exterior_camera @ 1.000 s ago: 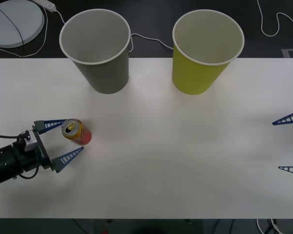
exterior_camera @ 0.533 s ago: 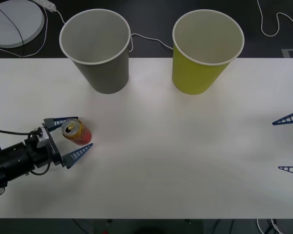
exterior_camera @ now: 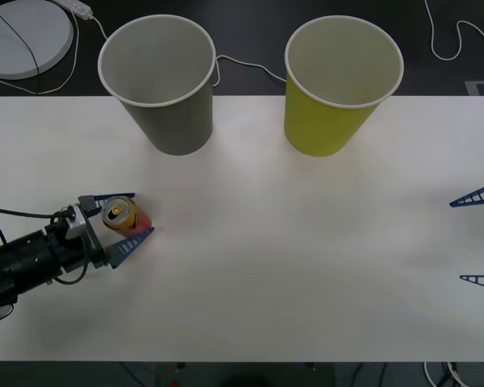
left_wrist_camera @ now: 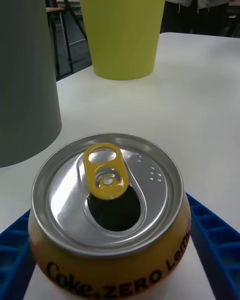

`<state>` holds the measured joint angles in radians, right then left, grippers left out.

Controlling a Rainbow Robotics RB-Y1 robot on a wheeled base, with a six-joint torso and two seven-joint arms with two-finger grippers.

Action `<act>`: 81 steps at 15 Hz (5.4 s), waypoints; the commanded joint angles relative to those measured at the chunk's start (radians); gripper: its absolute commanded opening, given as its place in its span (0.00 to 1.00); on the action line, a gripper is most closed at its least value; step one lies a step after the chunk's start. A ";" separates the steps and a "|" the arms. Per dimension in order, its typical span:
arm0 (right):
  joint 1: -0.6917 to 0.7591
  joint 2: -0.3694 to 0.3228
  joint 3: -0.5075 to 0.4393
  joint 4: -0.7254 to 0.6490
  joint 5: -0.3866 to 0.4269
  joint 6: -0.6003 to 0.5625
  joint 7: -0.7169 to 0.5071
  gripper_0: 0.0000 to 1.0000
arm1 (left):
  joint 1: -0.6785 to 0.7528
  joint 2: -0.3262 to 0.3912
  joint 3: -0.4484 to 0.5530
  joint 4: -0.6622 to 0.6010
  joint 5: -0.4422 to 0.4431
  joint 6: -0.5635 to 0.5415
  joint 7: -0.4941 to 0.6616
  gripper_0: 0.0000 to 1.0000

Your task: Put the can into the green bin and the plastic bottle into the gray bin

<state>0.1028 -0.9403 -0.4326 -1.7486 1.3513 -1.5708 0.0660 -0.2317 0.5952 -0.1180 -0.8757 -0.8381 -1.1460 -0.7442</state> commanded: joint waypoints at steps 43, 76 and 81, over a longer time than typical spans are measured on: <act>0.000 0.000 0.000 0.000 0.000 0.000 0.000 1.00 | 0.055 0.586 0.181 -1.303 -0.713 0.005 1.631 0.01; 0.000 0.000 0.000 0.000 0.000 0.000 0.000 1.00 | -1.525 -0.120 -0.793 -0.003 -0.826 0.035 2.005 0.01; 0.000 0.000 0.000 0.000 0.000 0.000 0.000 1.00 | -1.617 -0.281 -0.885 0.158 -0.842 0.124 2.057 0.01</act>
<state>0.1028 -0.9403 -0.4326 -1.7487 1.3515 -1.5708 0.0660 -1.8412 0.3386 -1.0024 -0.7420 -1.6750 -1.0302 1.3120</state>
